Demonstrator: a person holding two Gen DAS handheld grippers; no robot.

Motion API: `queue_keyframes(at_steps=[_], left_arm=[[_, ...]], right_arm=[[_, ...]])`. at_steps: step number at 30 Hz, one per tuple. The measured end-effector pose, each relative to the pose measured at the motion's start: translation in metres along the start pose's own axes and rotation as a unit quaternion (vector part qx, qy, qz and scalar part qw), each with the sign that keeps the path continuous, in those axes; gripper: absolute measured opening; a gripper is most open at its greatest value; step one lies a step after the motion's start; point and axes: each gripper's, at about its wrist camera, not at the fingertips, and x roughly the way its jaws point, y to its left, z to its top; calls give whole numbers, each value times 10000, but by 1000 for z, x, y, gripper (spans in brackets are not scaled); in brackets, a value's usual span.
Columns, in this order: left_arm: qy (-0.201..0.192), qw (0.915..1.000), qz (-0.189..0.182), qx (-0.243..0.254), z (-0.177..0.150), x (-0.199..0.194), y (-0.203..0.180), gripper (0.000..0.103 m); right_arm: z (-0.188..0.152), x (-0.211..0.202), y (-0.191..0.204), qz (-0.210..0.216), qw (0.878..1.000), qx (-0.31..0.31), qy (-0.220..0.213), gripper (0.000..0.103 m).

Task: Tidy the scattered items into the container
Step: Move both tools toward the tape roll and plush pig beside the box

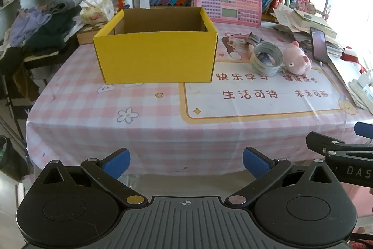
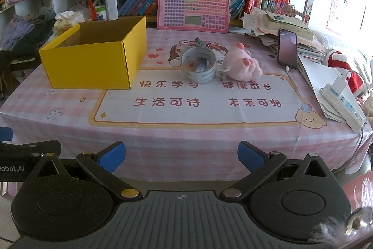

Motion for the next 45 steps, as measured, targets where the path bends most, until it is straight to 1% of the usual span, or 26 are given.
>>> queue_keyframes(at_steps=[9, 19, 23, 26, 30, 38, 42, 45], left_arm=[[74, 9998, -84, -146, -1, 5, 8, 103], [21, 10000, -78, -53, 2, 5, 5, 103], [14, 9998, -163, -73, 4, 6, 4, 103], [29, 9997, -226, -75, 5, 9, 2, 103], [44, 9997, -228, -7, 7, 13, -1, 103], [6, 9999, -98, 111, 15, 19, -4, 103], [20, 9997, -119, 227, 19, 24, -10, 103], [3, 9994, -119, 314, 23, 28, -15, 103]], right_arm=[[3, 5, 2, -27, 10000, -22, 65, 103], [4, 5, 4, -1, 10000, -51, 46, 103], [4, 3, 5, 80, 9999, -129, 9, 103], [5, 3, 3, 45, 9999, -128, -5, 103], [5, 8, -1, 66, 10000, -34, 46, 103], [12, 21, -3, 183, 9998, 5, 63, 103], [17, 25, -9, 155, 9998, 89, -65, 103], [20, 32, -15, 148, 9998, 150, -26, 103]])
